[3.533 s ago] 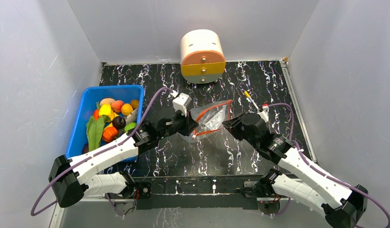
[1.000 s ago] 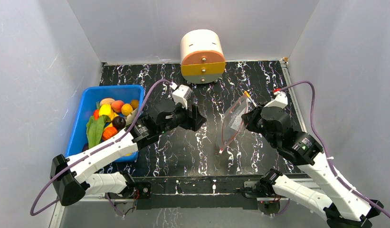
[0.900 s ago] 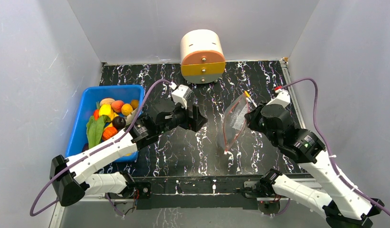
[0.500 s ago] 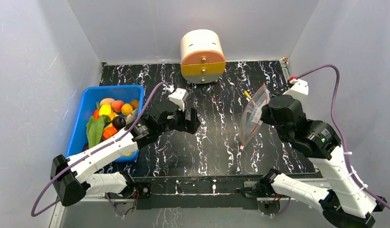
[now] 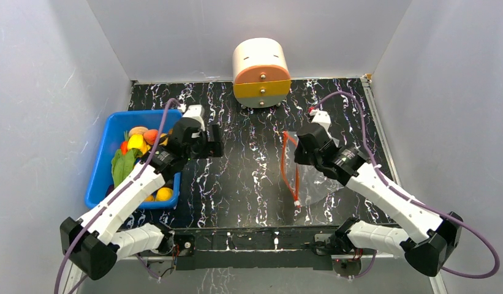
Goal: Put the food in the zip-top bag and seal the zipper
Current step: Pick up the fake fruit from the bin.
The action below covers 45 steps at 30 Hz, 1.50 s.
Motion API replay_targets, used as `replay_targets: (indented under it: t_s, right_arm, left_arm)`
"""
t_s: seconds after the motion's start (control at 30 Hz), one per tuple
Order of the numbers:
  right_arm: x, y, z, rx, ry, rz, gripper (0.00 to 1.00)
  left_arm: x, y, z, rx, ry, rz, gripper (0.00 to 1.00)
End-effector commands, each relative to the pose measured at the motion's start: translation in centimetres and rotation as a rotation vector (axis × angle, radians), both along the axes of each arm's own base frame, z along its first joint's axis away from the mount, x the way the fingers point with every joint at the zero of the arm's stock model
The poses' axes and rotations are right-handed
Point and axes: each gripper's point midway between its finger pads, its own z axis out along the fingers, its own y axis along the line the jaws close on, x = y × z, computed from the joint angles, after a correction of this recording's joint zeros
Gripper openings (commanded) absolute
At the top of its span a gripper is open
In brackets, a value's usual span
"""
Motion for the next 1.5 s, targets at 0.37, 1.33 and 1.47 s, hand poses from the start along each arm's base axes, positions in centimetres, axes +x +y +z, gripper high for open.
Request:
replay_targets:
  t_s: [0.37, 1.33, 1.47]
  right_arm:
    - [0.5, 4.3, 2.3, 0.320, -0.180, 0.112, 0.00]
    - [-1.2, 4.3, 2.9, 0.359, -0.177, 0.166, 0.00]
    - [-1.3, 4.3, 2.9, 0.365, -0.178, 0.164, 0.00]
  left_arm:
    - [0.9, 14.4, -1.2, 0.073, 0.059, 0.496, 0.88]
    - [3.6, 24.9, -7.8, 0.268, 0.204, 0.750, 0.77]
    - [3.5, 25.3, -8.8, 0.306, 0.237, 0.740, 0.77]
